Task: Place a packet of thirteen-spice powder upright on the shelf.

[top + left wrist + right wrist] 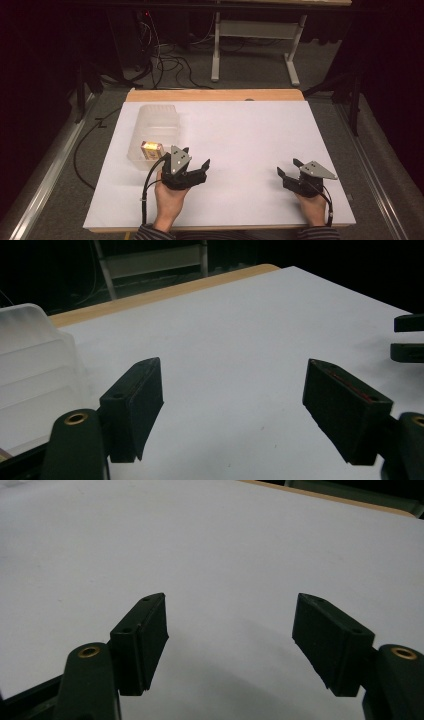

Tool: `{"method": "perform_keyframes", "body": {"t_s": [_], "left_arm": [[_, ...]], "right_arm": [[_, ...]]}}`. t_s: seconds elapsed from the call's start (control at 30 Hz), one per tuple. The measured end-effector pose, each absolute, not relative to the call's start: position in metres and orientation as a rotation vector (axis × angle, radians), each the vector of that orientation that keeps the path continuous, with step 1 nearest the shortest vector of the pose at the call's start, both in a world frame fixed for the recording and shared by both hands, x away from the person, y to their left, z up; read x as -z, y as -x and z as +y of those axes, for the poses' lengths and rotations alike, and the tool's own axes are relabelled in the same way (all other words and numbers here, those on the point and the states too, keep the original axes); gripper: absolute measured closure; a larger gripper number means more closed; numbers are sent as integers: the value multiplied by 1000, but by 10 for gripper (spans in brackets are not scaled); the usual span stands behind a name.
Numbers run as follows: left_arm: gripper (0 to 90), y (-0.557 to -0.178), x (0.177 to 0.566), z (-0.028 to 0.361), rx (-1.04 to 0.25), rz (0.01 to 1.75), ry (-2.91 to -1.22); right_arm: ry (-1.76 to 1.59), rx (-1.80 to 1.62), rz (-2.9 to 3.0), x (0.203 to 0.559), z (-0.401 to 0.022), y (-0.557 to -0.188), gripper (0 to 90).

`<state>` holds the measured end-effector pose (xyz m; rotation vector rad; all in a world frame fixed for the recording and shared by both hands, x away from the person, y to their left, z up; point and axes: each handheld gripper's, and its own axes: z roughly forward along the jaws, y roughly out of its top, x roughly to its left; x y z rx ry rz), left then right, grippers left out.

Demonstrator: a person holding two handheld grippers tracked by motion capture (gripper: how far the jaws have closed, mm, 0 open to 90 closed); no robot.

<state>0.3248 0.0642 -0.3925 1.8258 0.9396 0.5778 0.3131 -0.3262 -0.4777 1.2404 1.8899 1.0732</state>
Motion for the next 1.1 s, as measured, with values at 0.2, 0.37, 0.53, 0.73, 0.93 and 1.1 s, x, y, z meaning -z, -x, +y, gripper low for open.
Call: {"method": "perform_keyframes", "body": {"t_s": [0.2, 0.37, 0.53, 0.73, 0.93, 1.1], "left_arm": [[248, -325, 394, 61, -567, 933, -1832], [248, -325, 397, 58, -556, 931, -1836], [248, -325, 399, 56, -545, 930, -1840], [249, -325, 402, 53, -537, 932, -1846], [249, -326, 404, 52, -527, 936, -1844], [250, -328, 407, 50, -519, 941, -1850]], "right_arm": [[-1240, -1073, 1889, 478, -326, -313, 306], [-1239, -1073, 1889, 478, -326, -313, 306], [-1235, -1072, 1890, 478, -326, -313, 306], [-1238, -1073, 1888, 478, -326, -313, 306], [-1237, -1074, 1888, 478, -326, -313, 306], [-1236, -1074, 1887, 478, -326, -313, 306]]}}
